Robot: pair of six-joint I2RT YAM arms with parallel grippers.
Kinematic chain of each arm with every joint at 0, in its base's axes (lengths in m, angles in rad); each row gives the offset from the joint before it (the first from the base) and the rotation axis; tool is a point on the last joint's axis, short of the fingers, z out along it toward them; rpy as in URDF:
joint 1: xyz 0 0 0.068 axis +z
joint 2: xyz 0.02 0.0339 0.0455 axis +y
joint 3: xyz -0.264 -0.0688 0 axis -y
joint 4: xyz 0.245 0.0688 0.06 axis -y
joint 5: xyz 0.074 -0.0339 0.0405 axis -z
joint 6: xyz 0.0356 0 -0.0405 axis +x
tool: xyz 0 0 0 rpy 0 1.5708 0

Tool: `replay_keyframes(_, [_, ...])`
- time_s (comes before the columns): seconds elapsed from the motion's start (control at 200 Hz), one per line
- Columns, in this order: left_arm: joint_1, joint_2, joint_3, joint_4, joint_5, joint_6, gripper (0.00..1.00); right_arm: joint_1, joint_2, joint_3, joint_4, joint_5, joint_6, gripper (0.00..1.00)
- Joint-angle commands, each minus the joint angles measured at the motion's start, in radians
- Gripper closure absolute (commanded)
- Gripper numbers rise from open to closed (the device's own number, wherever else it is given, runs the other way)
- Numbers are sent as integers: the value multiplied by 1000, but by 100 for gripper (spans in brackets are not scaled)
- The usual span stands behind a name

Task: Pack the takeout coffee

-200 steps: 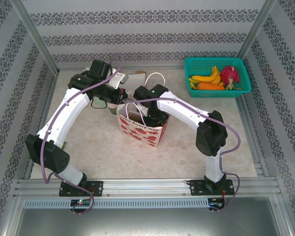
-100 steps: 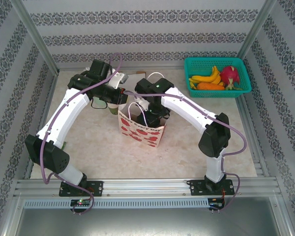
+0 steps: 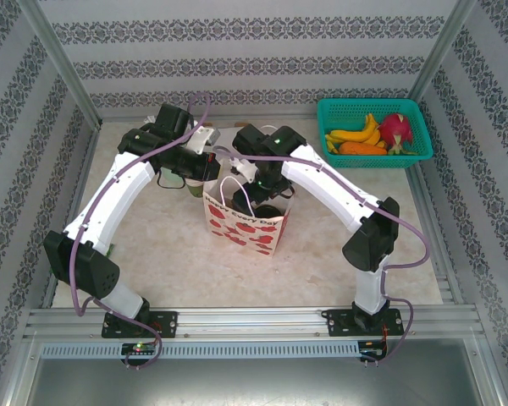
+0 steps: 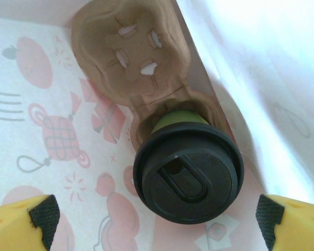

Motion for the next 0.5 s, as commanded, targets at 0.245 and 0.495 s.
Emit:
replay_keyframes(0.245, [6, -34, -15, 12, 13, -20, 100, -5, -78, 91, -27, 13, 27, 2])
replay_keyframes(0.495, [7, -39, -15, 12, 18, -35, 100, 0, -164, 70, 36, 49, 51, 2])
